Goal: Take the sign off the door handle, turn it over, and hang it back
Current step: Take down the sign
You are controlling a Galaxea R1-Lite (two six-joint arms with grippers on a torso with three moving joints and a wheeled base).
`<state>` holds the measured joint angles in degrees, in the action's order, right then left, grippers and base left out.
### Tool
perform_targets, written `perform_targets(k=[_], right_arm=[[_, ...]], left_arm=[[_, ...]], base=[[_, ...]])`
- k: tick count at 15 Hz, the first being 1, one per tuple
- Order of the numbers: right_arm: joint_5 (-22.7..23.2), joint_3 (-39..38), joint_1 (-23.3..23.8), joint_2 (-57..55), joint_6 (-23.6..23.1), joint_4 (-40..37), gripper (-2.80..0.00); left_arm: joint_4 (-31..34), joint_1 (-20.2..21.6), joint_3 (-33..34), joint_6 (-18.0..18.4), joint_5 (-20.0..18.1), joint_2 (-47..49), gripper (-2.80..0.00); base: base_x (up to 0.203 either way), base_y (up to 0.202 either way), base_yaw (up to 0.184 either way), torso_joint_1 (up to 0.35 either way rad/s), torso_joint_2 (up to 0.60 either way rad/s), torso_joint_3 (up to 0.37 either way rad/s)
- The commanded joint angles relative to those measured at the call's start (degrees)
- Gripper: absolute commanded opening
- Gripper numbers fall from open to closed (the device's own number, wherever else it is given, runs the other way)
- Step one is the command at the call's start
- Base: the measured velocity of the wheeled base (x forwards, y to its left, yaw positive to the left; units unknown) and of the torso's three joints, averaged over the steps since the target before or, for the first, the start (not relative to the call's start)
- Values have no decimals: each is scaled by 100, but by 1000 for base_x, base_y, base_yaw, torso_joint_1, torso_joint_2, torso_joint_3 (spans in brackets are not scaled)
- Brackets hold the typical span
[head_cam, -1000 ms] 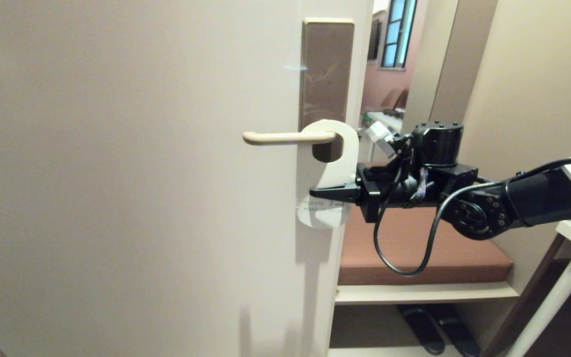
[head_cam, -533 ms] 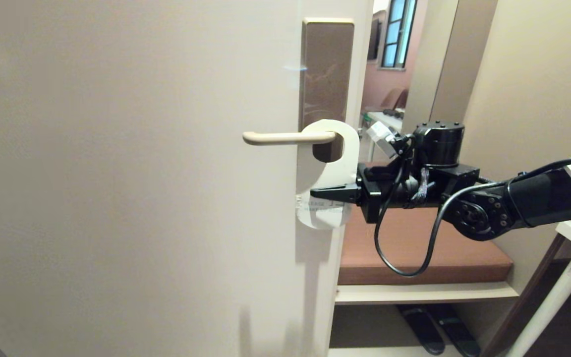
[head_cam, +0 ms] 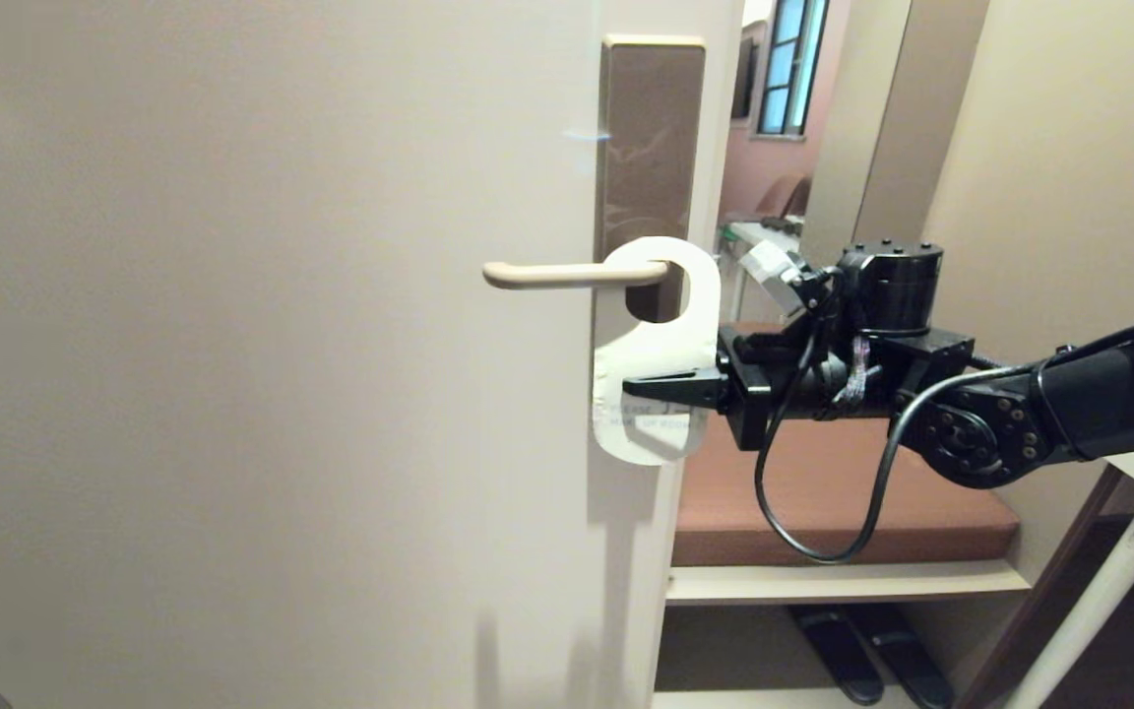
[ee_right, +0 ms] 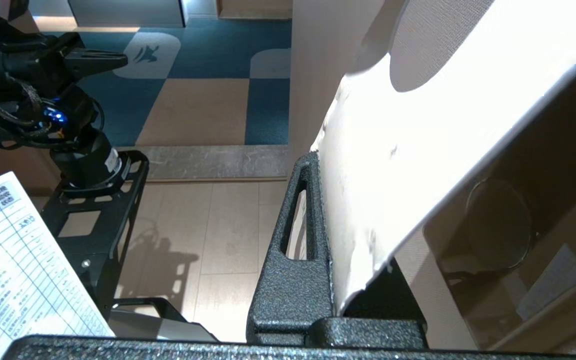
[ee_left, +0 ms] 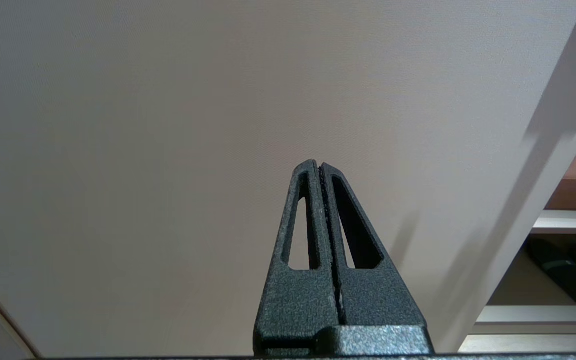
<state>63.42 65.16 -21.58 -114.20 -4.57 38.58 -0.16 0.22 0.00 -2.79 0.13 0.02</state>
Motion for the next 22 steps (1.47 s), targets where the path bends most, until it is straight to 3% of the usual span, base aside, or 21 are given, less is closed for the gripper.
perform_targets(k=[1,7,15,22], right_arm=[[0,-82,-41,128,-9,9,-280],[-796,-82,-353,90,-45,195,-280],[-2387,-91,-751,12,-255,316,-280],[-3194,-126,-1138,29,-237,291,-280]], left_arm=[[-2,0,0,-2,2,-2,-280],[-2,4,0,-2,4,-2,-280],[-2,-3,0,-2,-3,-2,-280],[-2,4,0,-2,4,-2,-280]], base=[[0,0,0,0,0,0],[0,0,0,0,0,0],[0,0,0,0,0,0],[0,0,0,0,0,0]])
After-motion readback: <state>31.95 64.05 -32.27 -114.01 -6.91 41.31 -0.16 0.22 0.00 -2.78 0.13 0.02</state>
